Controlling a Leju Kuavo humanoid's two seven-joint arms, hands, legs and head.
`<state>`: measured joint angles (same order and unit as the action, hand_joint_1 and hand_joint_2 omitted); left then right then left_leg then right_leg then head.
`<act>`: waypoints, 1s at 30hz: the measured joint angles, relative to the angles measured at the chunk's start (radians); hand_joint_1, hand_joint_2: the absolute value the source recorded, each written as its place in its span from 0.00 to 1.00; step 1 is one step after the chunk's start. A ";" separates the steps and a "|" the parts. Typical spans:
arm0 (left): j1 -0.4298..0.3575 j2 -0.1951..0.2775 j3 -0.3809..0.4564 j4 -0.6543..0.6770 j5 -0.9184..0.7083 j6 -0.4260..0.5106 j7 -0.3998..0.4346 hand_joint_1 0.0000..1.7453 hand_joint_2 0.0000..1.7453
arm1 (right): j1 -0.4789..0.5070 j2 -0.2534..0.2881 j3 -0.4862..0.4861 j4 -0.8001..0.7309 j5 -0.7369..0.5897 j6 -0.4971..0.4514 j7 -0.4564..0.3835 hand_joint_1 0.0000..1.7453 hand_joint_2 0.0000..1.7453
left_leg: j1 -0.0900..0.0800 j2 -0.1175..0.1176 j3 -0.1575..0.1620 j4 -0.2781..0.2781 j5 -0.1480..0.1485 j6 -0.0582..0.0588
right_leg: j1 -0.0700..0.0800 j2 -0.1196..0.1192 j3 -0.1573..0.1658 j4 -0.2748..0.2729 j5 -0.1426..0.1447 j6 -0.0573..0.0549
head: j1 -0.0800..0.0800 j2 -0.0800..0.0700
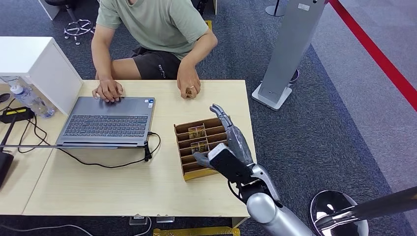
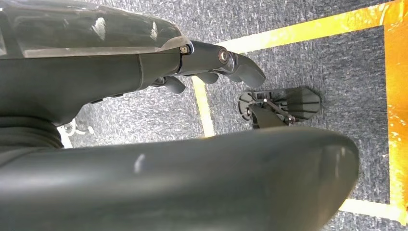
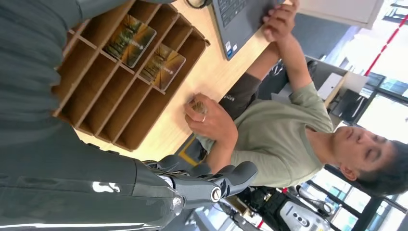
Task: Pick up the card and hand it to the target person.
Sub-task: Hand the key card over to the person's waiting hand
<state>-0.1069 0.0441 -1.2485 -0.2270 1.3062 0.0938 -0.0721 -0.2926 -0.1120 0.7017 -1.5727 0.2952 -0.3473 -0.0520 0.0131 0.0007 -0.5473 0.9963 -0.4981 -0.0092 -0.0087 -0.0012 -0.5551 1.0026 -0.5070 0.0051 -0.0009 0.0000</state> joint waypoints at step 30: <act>-0.002 0.001 0.002 0.000 -0.021 -0.004 -0.018 0.00 0.00 | 0.100 -0.088 -0.255 0.006 -0.430 0.138 -0.150 0.00 1.00 | 0.000 0.000 0.000 0.000 0.000 0.000 | 0.000 0.000 0.000 0.000 0.000 0.000 | 0.000 0.000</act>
<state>-0.1085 0.0446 -1.2463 -0.2265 1.2854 0.0897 -0.0904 -0.1926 -0.1999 0.4467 -1.5672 -0.1348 -0.2094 -0.2015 0.0131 0.0005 -0.5475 0.9963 -0.4981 -0.0092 -0.0087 -0.0014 -0.5550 1.0027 -0.5069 0.0052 -0.0004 0.0000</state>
